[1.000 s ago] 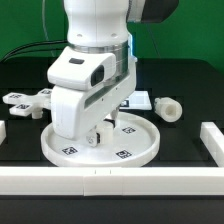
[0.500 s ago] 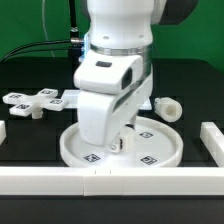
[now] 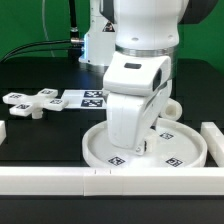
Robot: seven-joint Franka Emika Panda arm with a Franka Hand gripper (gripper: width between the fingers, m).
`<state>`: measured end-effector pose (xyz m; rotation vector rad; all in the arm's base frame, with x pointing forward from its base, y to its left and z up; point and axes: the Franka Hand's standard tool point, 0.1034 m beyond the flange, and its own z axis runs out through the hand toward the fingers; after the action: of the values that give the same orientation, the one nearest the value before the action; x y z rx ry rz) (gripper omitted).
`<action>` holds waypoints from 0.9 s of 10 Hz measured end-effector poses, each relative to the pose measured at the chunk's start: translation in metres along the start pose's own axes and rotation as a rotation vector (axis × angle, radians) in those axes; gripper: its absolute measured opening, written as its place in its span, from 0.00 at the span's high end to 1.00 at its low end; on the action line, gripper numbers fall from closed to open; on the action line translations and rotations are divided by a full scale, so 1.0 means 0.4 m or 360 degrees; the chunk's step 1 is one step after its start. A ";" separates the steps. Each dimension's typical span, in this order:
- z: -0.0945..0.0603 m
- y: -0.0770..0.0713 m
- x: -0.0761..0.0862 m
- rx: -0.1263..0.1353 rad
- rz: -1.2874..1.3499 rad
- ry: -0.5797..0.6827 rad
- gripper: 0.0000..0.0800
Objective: Assemble round table
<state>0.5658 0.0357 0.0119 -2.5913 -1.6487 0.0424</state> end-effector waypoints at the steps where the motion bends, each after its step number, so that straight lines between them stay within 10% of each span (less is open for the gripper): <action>1: 0.000 -0.001 0.001 0.0000 -0.0002 0.0001 0.48; 9: -0.056 -0.033 -0.031 -0.0048 0.0219 0.0006 0.19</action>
Offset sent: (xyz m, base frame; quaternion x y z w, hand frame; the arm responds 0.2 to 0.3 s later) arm 0.0000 0.0000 0.0000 0.0000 0.0000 0.0000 1.0000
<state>0.5500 0.0289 0.0351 -2.7211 -1.4787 0.0202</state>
